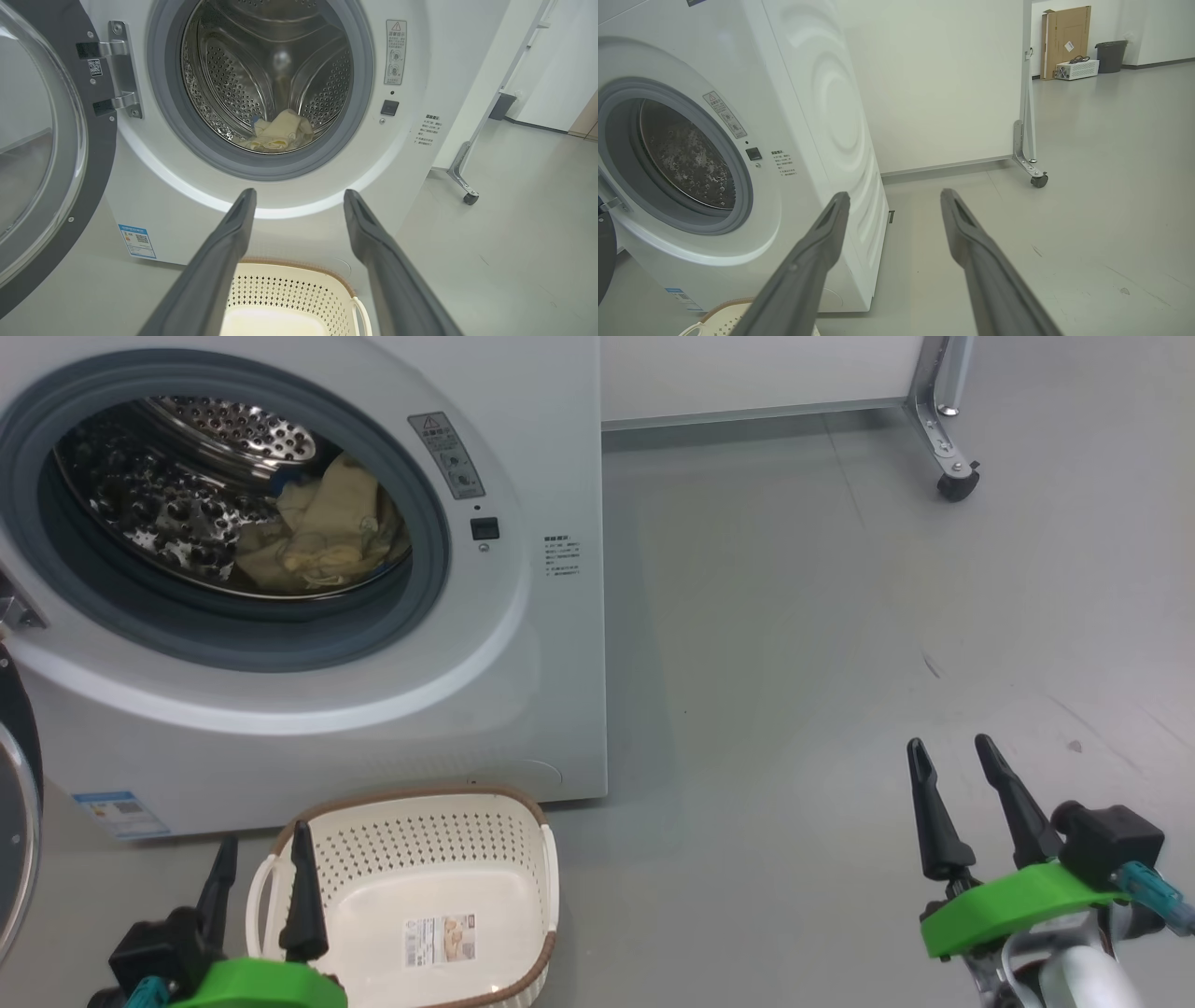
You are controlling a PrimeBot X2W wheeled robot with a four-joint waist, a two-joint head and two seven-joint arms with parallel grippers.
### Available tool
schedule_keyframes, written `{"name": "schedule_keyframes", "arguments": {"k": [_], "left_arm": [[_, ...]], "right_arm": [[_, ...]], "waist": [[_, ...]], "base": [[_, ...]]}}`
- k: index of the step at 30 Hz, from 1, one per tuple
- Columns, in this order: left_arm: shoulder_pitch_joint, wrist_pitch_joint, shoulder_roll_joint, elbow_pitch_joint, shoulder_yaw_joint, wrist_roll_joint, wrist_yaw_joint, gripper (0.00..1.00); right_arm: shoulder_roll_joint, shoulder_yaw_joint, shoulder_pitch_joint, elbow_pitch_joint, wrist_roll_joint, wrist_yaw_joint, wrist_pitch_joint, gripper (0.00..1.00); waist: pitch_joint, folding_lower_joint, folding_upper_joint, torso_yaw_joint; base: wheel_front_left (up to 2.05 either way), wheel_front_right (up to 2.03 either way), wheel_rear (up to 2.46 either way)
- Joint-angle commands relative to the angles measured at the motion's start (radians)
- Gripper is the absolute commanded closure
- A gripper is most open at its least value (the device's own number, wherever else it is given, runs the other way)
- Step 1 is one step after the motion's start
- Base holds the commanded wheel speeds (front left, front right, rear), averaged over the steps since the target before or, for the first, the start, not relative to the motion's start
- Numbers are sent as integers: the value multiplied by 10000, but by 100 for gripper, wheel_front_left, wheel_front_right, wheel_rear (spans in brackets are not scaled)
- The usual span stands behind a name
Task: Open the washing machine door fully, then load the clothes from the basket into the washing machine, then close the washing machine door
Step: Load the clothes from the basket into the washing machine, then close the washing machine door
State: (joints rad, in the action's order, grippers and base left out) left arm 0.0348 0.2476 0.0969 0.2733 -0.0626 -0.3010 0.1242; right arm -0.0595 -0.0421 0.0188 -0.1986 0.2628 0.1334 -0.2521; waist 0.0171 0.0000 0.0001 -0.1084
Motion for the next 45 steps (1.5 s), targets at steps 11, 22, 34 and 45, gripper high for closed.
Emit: {"name": "schedule_keyframes", "arguments": {"k": [11, 22, 34, 45], "left_arm": [[554, 141, 195, -5, 283, -67, 64, 0], [640, 141, 203, 89, 330, -205, 65, 0], [657, 141, 185, -334, 468, -8, 65, 0], [635, 141, 165, -388, 549, 141, 65, 0]], "right_arm": [[-72, -322, 352, 266, -55, -27, -97, 0], [-98, -363, 357, 187, -43, -27, -97, 0], [-74, -335, 389, 164, -36, -27, -97, 0], [-29, -307, 422, 135, -25, -27, -97, 0]], "waist": [[-15, 0, -1, -1], [7, 0, -1, 40], [-134, 0, -1, 93], [-206, 0, -1, 95]], "base": [[-8, 8, 0], [-133, 133, 0], [-189, 189, 0], [-60, 60, 0]]}}
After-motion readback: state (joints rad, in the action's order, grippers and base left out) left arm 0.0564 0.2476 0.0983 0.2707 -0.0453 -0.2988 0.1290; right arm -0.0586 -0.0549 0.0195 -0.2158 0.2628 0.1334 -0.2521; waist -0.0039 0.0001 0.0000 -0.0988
